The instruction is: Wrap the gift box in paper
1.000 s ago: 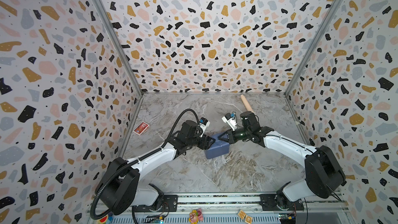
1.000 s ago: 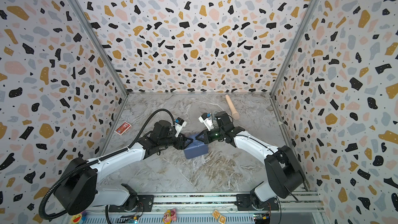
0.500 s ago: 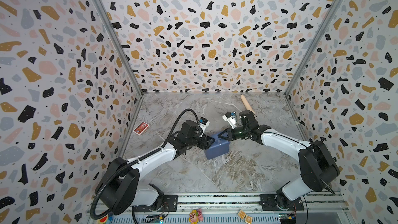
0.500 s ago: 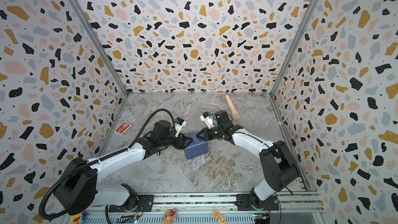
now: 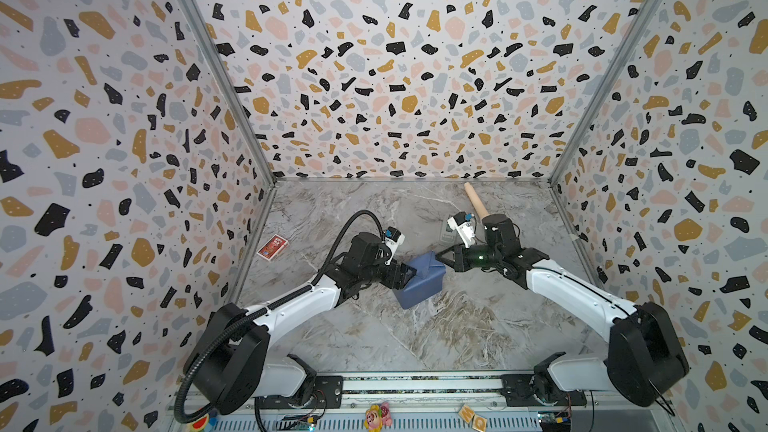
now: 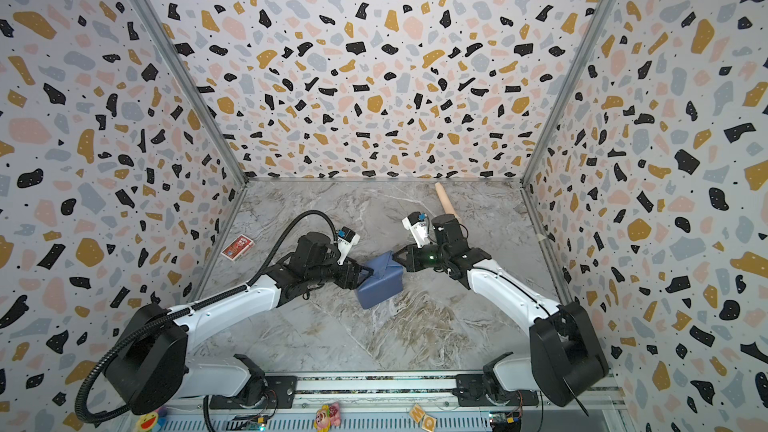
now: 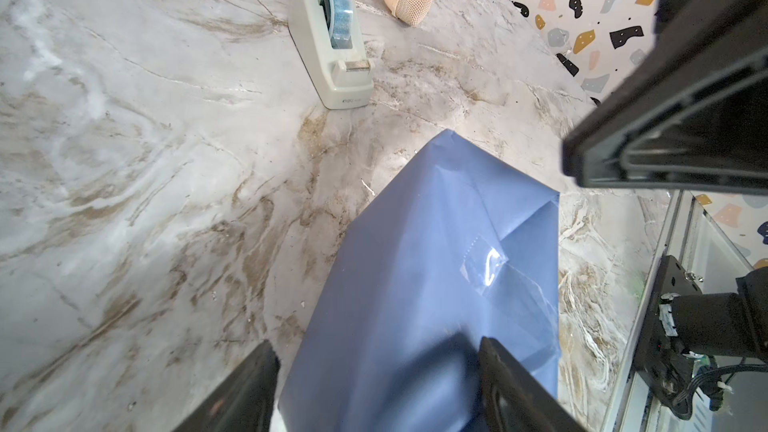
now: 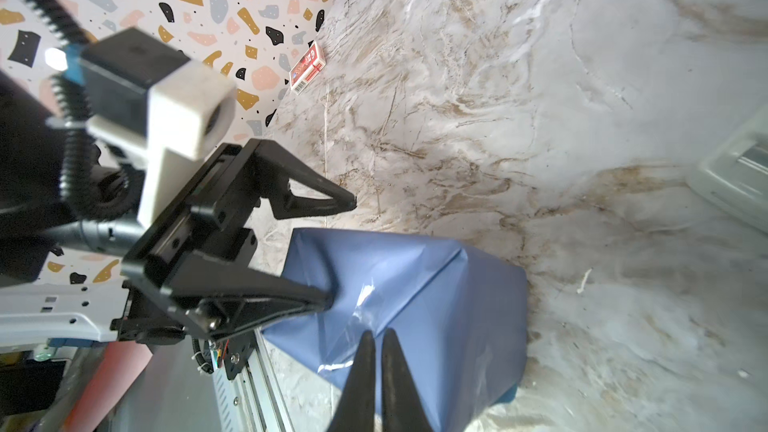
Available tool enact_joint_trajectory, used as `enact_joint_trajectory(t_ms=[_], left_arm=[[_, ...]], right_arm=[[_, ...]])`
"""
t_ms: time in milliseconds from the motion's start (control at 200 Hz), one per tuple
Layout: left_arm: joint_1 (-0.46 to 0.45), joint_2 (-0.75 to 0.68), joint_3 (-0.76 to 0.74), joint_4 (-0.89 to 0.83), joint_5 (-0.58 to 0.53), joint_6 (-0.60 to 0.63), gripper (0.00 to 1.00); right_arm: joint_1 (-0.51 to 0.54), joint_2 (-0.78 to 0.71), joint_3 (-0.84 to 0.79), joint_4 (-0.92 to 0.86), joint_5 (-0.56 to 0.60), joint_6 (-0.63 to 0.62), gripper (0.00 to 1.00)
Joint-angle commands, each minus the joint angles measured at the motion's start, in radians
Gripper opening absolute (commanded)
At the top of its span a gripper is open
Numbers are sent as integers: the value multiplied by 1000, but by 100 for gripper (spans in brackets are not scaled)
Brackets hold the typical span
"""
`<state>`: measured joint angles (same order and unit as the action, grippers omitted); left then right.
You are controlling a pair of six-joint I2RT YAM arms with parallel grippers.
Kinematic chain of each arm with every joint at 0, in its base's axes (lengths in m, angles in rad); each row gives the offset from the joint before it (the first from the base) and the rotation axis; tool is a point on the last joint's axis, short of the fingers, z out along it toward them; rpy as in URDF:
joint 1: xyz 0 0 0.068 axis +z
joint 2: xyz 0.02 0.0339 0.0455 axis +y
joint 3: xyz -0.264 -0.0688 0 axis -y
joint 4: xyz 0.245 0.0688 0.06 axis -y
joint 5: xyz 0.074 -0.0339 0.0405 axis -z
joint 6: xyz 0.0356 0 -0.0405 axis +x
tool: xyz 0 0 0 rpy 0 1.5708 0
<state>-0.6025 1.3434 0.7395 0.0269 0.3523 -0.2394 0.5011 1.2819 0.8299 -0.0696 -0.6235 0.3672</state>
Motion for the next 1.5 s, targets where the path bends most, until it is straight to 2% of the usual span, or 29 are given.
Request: enact_joint_trajectory(t_ms=[0,200,370,521,716,1126,1322,1397,1492], left_arm=[[-5,-39,19,6,-17,-39,79],[-2,-106,29,57,-36,-84,83],[32,-172,14,29,-116,-94,83],[87,-257,-25,16,-182,-106,83],[132,-311,-61,5,-202,-112,82],[153,-340,-83,-5,-228,-116,83],[161,-359,-87,6,-275,-120,86],[163,-382,-100,25,-318,-121,88],[165,-411,-116,51,-395,-115,91]], right_arm=[[24,-114,-61,-57,101,-80,9],[120,-202,-177,12,158,-83,14],[215,-120,-198,129,168,-38,15],[243,-20,-135,155,179,-39,15],[243,57,-56,165,181,-39,14],[237,256,156,163,210,-32,16],[186,209,171,135,205,-37,22],[157,158,141,95,265,-68,26],[115,87,90,31,419,-116,30]])
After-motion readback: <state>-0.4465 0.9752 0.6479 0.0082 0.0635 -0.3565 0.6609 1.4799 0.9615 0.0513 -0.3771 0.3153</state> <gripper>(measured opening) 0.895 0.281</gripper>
